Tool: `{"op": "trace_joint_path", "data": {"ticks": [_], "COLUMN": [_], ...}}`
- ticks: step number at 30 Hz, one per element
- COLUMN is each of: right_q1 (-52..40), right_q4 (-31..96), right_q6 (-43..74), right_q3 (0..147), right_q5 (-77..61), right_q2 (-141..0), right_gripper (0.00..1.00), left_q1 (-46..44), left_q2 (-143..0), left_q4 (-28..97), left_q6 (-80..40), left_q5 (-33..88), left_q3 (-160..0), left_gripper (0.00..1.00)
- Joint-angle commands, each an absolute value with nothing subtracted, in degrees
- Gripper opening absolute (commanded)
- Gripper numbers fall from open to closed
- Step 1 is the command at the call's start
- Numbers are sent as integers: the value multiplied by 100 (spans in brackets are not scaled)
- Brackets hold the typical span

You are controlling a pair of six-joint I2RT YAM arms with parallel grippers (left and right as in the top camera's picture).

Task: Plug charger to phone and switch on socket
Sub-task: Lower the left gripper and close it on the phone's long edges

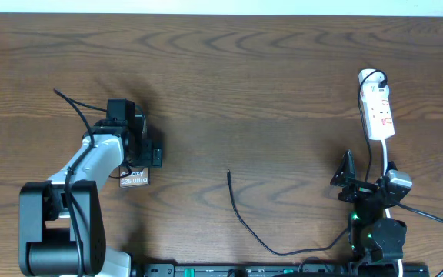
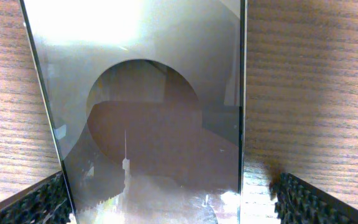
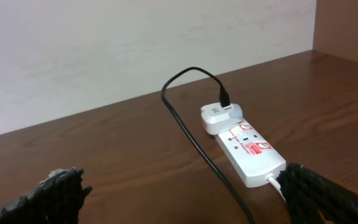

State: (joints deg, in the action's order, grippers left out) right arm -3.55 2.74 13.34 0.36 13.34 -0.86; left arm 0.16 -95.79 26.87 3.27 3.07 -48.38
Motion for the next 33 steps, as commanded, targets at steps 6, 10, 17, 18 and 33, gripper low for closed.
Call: {"op": "trace_joint_path", "data": {"ticks": [6,10,17,18,33], "right_q1": [-307,-307,-307,-307,-307], "right_q4": [301,301,301,301,301], "right_q6": [1278,1278,1278,1278,1278], "right_q3": [32,32,32,32,32], "right_q5": [1339,1339,1339,1339,1339], "right_q2": [-67,-67,-67,-67,-67], "right_gripper": [99,99,99,99,99], "left_q1": [10,10,10,10,10], "left_q2": [-9848,-9848,-9848,-9848,-9848], "left_q4": [2703,2685,2665,2663,2692], "left_q6": [427,425,425,425,423], "left_q5": [344,344,346,346,349], "left_q3": [-4539,-4539,-4539,-4539,-4521], "left_gripper": [91,89,87,87,82]}}
